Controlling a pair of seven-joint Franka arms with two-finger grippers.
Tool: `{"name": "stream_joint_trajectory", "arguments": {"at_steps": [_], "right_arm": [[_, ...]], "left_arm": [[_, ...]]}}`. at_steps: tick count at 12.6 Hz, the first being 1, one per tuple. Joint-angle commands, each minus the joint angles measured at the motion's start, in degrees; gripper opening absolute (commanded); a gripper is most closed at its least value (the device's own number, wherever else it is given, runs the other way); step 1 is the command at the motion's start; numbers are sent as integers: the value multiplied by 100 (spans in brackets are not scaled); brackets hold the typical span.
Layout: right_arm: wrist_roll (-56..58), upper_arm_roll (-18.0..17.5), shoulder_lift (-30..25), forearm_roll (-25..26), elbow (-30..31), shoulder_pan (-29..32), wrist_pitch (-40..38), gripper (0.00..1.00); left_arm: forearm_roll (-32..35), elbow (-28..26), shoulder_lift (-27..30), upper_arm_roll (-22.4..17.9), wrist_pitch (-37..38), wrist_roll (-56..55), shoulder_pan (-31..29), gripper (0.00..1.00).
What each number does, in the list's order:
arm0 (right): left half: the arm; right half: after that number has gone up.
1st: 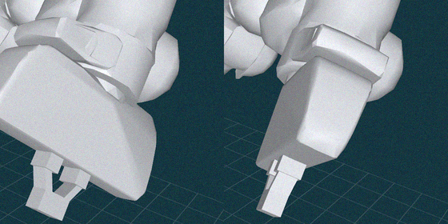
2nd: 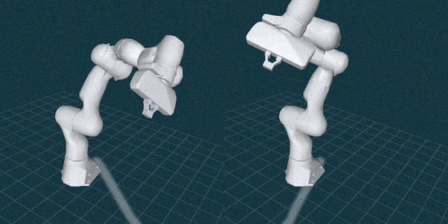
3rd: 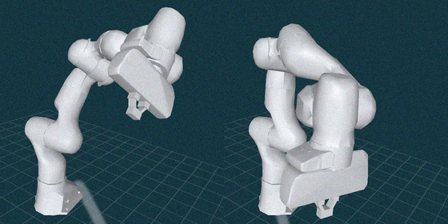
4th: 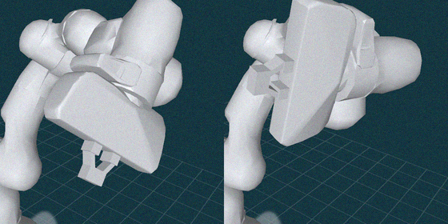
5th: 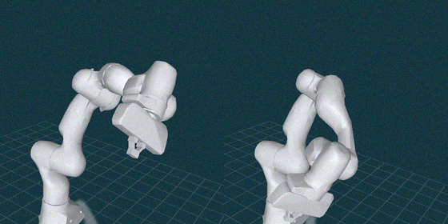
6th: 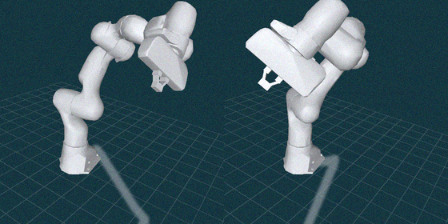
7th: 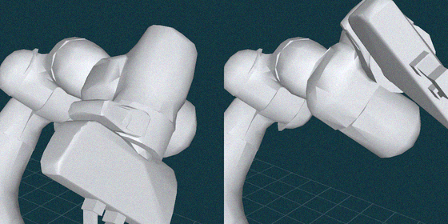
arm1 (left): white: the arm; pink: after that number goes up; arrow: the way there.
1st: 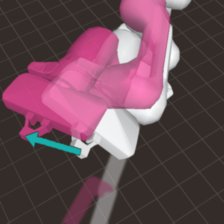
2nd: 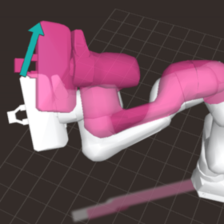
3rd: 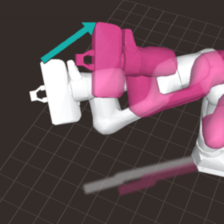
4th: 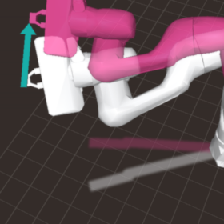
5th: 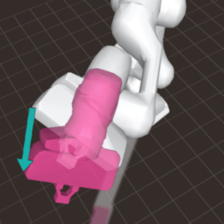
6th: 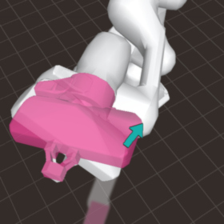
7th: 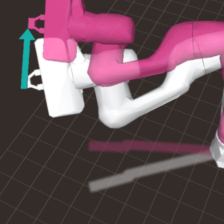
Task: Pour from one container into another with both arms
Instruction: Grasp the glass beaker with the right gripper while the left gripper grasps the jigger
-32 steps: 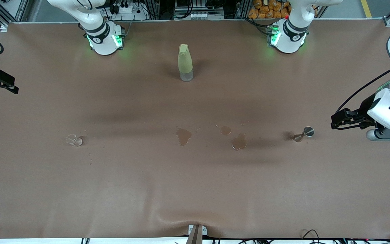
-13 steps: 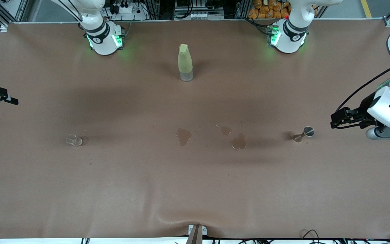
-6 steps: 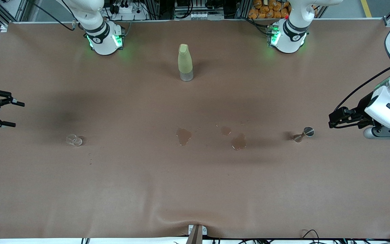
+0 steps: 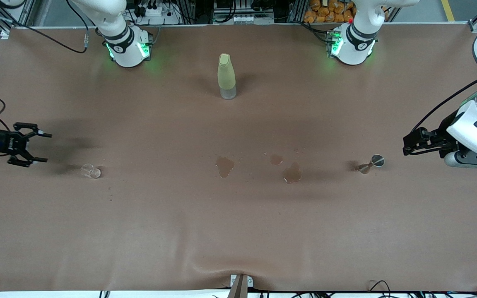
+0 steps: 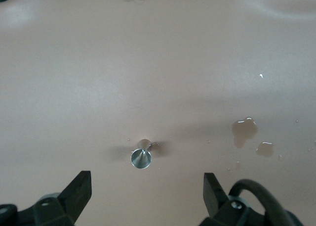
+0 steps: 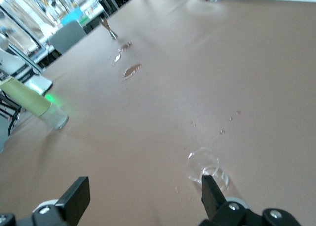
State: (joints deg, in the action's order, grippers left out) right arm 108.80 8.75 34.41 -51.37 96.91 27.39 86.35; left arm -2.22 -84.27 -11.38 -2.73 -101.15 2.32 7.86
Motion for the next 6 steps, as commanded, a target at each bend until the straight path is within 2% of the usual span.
{"name": "stream_joint_trajectory", "arguments": {"at_steps": [1,3,5,6], "right_arm": [[395,-75,722,-540,-443,126,-162,100],[788,-110,953,-724,-559,179,-180,100],[1615,-101,1172,-1190,-628,179,-188,100],[1670,-101,1321,-1183,-751,214,-206,100]], "left_arm": [[-68,-28,74,1,60,976,-47,100],[-348,-37,4,-25,60,1970,-65,100],[-848,-54,-49,-34,60,2726,-292,100],[-1112,-72,-110,-34,86,3182,-407,100]]}}
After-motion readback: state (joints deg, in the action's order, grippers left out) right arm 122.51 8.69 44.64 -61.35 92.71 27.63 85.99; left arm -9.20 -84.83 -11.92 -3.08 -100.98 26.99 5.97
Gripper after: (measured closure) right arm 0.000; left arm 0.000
